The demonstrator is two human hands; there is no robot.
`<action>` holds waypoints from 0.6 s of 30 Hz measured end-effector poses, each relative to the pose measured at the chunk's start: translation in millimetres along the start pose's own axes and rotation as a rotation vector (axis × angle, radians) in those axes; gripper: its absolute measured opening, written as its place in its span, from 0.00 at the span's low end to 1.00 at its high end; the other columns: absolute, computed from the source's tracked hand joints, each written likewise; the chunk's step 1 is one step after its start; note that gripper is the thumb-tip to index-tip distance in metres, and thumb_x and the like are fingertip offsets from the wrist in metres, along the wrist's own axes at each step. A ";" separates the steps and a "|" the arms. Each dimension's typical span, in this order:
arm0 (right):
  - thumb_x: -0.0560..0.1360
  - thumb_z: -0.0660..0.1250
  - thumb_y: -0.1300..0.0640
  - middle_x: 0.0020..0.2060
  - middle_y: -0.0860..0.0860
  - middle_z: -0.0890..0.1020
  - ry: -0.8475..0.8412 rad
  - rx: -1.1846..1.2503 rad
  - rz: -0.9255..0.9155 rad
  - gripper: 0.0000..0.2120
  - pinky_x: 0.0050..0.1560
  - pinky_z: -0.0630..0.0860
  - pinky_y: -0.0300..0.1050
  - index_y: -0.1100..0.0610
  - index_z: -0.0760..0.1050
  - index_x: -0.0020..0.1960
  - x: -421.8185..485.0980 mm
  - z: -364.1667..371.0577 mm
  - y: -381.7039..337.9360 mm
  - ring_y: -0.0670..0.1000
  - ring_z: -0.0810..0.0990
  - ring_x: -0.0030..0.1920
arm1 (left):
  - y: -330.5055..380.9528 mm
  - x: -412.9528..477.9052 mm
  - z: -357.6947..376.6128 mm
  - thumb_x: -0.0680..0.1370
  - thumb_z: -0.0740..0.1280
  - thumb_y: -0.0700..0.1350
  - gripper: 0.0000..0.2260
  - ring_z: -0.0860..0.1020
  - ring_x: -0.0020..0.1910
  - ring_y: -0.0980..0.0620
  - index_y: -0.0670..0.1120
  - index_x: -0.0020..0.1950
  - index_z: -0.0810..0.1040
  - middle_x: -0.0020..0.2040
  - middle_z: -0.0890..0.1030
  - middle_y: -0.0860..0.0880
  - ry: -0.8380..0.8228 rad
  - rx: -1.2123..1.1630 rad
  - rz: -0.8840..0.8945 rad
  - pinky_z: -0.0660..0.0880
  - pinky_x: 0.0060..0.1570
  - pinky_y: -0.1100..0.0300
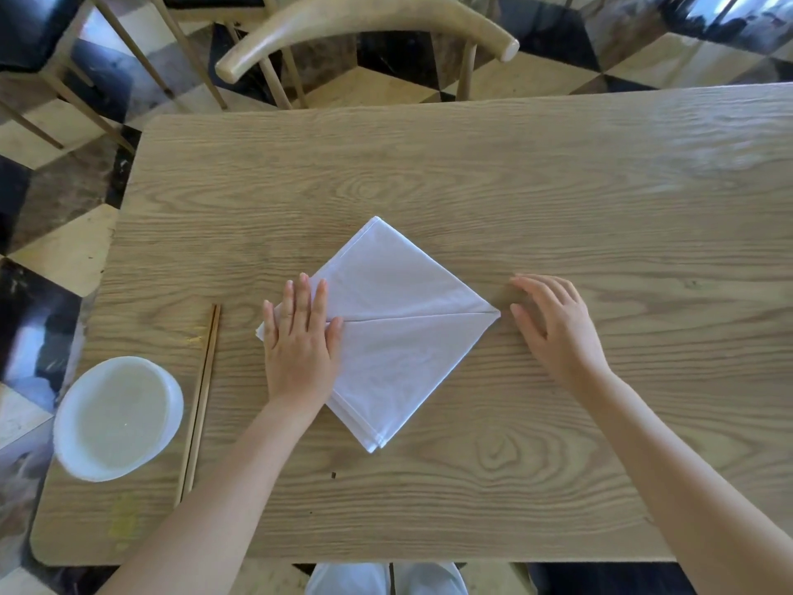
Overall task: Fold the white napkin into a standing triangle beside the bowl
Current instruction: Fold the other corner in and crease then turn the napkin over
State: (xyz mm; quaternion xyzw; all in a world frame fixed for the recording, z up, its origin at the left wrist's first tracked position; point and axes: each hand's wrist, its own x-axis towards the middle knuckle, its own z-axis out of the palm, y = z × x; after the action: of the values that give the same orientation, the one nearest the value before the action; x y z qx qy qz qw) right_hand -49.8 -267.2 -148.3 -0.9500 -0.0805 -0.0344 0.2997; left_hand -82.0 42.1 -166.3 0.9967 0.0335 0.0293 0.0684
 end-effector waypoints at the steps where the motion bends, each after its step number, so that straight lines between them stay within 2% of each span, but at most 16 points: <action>1: 0.75 0.60 0.53 0.56 0.51 0.79 0.021 0.030 0.003 0.14 0.60 0.71 0.55 0.56 0.75 0.58 -2.7 -1.3 -0.3 0.54 0.72 0.58 | 0.2 -1.6 -0.6 0.80 0.48 0.53 0.25 0.58 0.73 0.44 0.42 0.73 0.61 0.74 0.63 0.41 0.006 0.000 0.003 0.40 0.71 0.50; 3: 0.74 0.62 0.52 0.51 0.50 0.80 0.030 0.050 -0.036 0.12 0.57 0.72 0.52 0.56 0.76 0.53 -5.1 -0.1 -2.7 0.54 0.73 0.54 | -0.5 -4.0 0.0 0.80 0.48 0.52 0.25 0.58 0.73 0.43 0.42 0.73 0.61 0.74 0.63 0.41 0.008 0.003 0.000 0.40 0.71 0.49; 7: 0.73 0.67 0.56 0.48 0.49 0.80 -0.026 0.031 -0.130 0.07 0.54 0.71 0.50 0.55 0.77 0.51 -1.7 6.3 -6.4 0.55 0.74 0.50 | -5.2 -5.8 -0.8 0.80 0.48 0.50 0.23 0.56 0.75 0.43 0.42 0.74 0.59 0.75 0.60 0.42 -0.003 0.027 -0.048 0.44 0.72 0.43; 10: 0.73 0.68 0.58 0.47 0.49 0.80 -0.062 -0.011 -0.193 0.05 0.53 0.71 0.48 0.55 0.78 0.49 1.0 8.1 -4.8 0.55 0.74 0.49 | 12.0 -5.2 -10.6 0.79 0.56 0.39 0.22 0.54 0.75 0.41 0.39 0.74 0.59 0.75 0.58 0.39 -0.005 0.004 -0.118 0.47 0.72 0.41; 12: 0.73 0.70 0.60 0.47 0.49 0.79 -0.102 -0.034 -0.220 0.07 0.55 0.69 0.46 0.55 0.78 0.50 3.4 6.2 -2.0 0.54 0.74 0.50 | 51.6 -8.2 -18.7 0.77 0.53 0.38 0.21 0.60 0.73 0.39 0.36 0.71 0.64 0.72 0.64 0.37 0.021 -0.112 -0.024 0.52 0.71 0.42; 15: 0.73 0.69 0.60 0.46 0.49 0.79 -0.129 -0.082 -0.245 0.06 0.55 0.69 0.43 0.56 0.77 0.50 7.4 0.5 -3.7 0.52 0.73 0.48 | 122.2 -22.5 -14.5 0.75 0.52 0.45 0.24 0.68 0.69 0.40 0.37 0.68 0.68 0.69 0.71 0.38 -0.042 -0.240 0.248 0.62 0.67 0.43; 17: 0.74 0.66 0.59 0.42 0.50 0.79 -0.131 -0.133 -0.303 0.02 0.50 0.73 0.47 0.57 0.77 0.46 11.6 -3.6 -6.6 0.54 0.74 0.44 | 147.1 -26.5 -3.6 0.74 0.53 0.48 0.25 0.68 0.69 0.43 0.39 0.69 0.67 0.69 0.71 0.40 -0.088 -0.199 0.287 0.65 0.66 0.45; 18: 0.76 0.63 0.57 0.41 0.50 0.79 -0.135 -0.151 -0.330 0.05 0.47 0.74 0.47 0.57 0.77 0.46 13.4 -6.1 -9.5 0.54 0.75 0.42 | 151.8 -26.0 1.4 0.74 0.55 0.49 0.25 0.68 0.69 0.44 0.39 0.69 0.67 0.69 0.71 0.41 -0.090 -0.156 0.278 0.65 0.66 0.46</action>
State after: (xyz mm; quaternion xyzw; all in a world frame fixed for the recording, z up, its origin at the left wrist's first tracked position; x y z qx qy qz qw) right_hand -38.4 -261.3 -136.5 -0.9437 -0.2525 -0.0253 0.2120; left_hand -98.2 -109.9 -148.1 0.9836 -0.1103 -0.0034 0.1424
